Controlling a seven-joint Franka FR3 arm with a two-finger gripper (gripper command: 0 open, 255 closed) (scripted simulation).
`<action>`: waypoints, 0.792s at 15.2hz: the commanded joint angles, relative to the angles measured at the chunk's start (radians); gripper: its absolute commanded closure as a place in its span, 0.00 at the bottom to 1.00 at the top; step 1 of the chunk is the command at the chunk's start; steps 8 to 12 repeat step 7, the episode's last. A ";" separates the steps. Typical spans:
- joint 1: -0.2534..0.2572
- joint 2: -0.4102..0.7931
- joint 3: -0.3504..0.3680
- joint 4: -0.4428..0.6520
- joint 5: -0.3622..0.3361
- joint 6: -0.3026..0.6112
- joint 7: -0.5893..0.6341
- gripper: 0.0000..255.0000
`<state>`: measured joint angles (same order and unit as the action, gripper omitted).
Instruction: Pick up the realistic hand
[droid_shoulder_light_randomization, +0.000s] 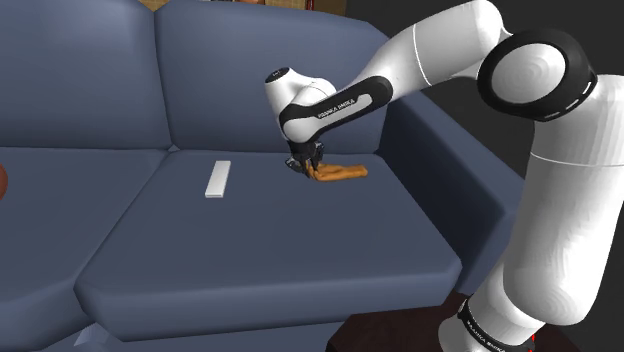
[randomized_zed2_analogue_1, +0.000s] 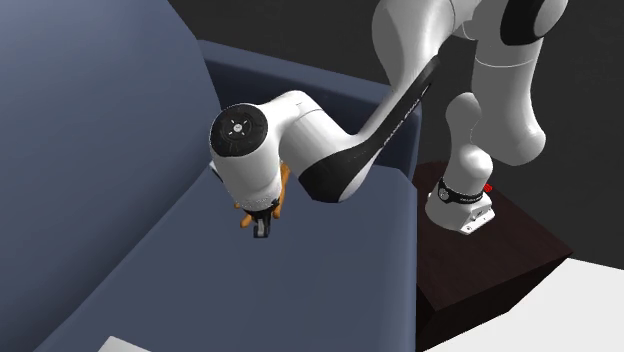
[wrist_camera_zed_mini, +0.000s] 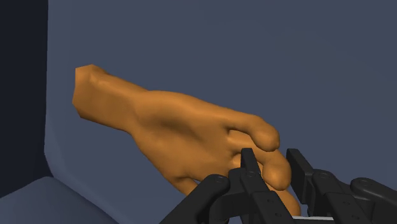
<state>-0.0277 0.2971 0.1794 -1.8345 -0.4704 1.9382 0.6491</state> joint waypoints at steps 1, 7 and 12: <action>0.000 -0.013 0.002 0.010 0.006 -0.020 -0.009 1.00; 0.001 -0.034 0.005 0.037 0.017 -0.064 -0.030 1.00; 0.001 -0.034 0.005 0.037 0.017 -0.064 -0.030 1.00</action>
